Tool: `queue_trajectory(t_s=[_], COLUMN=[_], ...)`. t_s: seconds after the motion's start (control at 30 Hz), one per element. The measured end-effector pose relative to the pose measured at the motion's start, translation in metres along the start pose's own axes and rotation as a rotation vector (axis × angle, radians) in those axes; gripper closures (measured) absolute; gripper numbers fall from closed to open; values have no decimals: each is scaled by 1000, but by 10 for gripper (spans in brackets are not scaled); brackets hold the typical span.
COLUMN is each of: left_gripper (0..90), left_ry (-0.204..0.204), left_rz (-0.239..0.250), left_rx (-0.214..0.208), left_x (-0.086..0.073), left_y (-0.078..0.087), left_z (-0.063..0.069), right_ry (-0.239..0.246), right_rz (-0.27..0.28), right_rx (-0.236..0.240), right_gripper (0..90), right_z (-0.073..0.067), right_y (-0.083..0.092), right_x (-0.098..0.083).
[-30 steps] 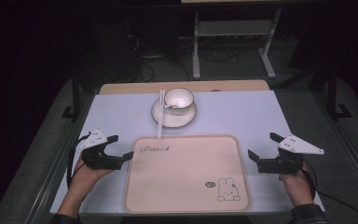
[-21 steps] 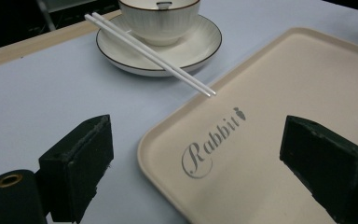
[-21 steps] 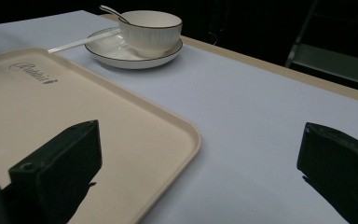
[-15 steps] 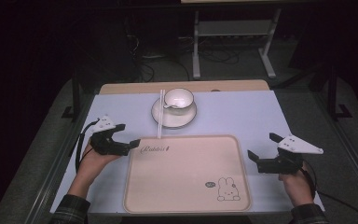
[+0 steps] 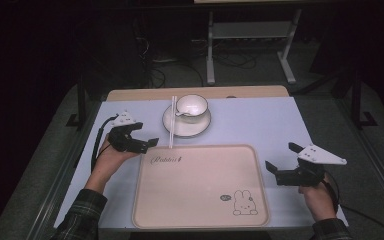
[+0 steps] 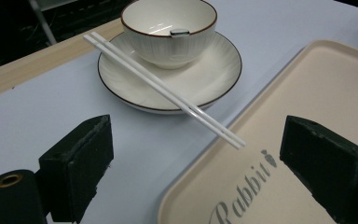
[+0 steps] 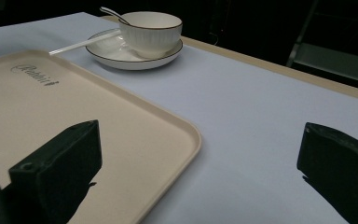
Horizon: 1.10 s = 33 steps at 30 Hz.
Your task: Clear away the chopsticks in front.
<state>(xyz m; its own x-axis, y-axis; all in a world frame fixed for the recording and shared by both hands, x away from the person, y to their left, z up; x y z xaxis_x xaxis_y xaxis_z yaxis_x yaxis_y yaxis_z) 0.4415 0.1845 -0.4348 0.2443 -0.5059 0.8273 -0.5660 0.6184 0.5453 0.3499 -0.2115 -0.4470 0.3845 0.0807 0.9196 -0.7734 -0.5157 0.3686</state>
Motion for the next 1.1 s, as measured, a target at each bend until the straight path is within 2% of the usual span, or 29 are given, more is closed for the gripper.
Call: queue_trajectory(t_s=[0.27, 0.33, 0.6, 0.67, 0.87, 0.97, 1.0, 1.1], left_gripper=[93, 128, 147, 182, 270, 326, 342, 386], left_ry=[-7, 1, 56, 73, 104, 125, 144, 150], left_rz=[-33, -43, -93, -117, -135, -148, -170, -182], left_rx=[12, 11, 11, 9, 15, 10, 2, -12], left_x=[10, 12, 14, 13, 15, 16, 13, 12], left_y=[-18, -23, -50, -61, -77, -85, -92, -98], left_z=[-9, -11, -23, -28, -35, -38, -39, -38], right_ry=[1, 2, 0, 0, -3, -6, -9, -11], right_rz=[-2, -1, 0, -1, 2, 2, 4, 7], right_rx=[0, 0, 2, 0, -1, -2, 0, 2], right_gripper=[0, 0, 0, 0, 0, 0, 0, 0], right_z=[0, 0, 1, 1, 1, 1, 1, 2], right_y=[0, 0, 0, 0, 0, 0, 0, 1], right_x=[0, 0, 0, 0, 0, 0, 0, 1])
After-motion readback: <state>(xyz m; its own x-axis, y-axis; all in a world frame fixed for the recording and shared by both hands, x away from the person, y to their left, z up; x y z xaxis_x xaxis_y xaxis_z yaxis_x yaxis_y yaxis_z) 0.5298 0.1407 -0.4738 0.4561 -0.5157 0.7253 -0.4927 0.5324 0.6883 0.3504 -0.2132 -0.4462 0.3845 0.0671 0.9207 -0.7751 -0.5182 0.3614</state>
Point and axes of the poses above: each handheld gripper's, and its own axes: y roughly backward along the jaws, x roughly out of its top, z roughly to its right, the point moved 10 cm from there along -y, roughly forward along the jaws, and after that the axes turned 10 degrees about -y, right-handed, at the moved point
